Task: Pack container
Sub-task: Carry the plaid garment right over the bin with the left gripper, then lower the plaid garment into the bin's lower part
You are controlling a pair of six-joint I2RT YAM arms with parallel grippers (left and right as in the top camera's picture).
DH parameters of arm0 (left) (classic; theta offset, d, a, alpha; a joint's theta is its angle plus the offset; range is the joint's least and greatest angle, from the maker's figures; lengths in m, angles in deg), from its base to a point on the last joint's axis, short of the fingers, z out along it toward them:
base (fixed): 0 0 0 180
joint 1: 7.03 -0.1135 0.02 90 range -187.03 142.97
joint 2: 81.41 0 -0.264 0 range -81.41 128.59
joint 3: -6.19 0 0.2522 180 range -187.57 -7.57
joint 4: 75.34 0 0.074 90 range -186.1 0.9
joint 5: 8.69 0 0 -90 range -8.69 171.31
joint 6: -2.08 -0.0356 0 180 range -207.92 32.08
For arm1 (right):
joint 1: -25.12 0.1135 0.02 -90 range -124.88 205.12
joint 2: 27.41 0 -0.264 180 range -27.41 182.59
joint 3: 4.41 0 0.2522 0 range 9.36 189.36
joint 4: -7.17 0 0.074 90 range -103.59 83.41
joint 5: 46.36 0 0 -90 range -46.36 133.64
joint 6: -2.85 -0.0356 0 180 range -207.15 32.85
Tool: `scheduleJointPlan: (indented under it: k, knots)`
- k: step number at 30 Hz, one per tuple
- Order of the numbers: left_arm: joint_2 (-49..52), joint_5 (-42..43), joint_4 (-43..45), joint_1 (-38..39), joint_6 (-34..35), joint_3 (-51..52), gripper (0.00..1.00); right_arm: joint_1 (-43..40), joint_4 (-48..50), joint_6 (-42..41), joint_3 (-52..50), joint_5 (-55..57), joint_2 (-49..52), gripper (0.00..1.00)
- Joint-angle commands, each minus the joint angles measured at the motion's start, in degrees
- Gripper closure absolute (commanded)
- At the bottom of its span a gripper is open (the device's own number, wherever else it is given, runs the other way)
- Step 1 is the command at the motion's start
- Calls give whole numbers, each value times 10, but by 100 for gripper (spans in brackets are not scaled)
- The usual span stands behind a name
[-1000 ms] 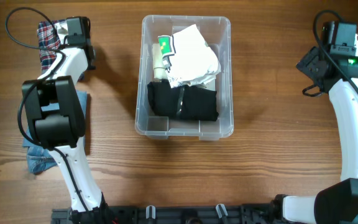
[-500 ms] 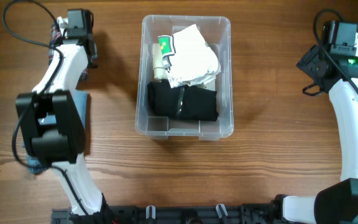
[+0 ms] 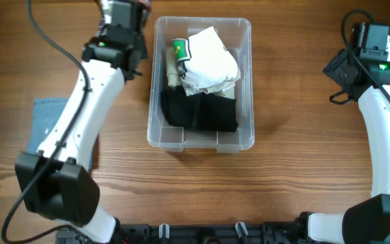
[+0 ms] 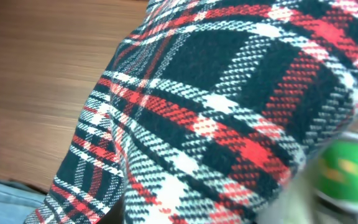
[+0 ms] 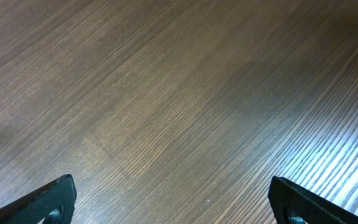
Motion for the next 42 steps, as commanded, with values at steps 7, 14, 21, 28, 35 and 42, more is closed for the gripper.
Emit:
scheduleJointPlan:
  k: [7,14,21,28,35,42]
  knots:
    - [-52,-3,-23,107,-48,-2,96,-3,3,-2,-6,8,5,0]
    - [-71,5,-32,191,-123,-2,96,-3,3,-2,-6,7,5,1]
    - [-74,92,-103,252,-194,-2,96,-3,3,-2,-6,7,5,0]
    - [-73,124,-159,256,-209,1,95,-3,3,-2,-6,7,5,0]
    - [-70,207,-161,256,-282,23,90,-3,3,-2,-6,7,5,0]
    - [-66,214,-137,252,-327,33,89,-3,3,-2,-6,7,5,0]
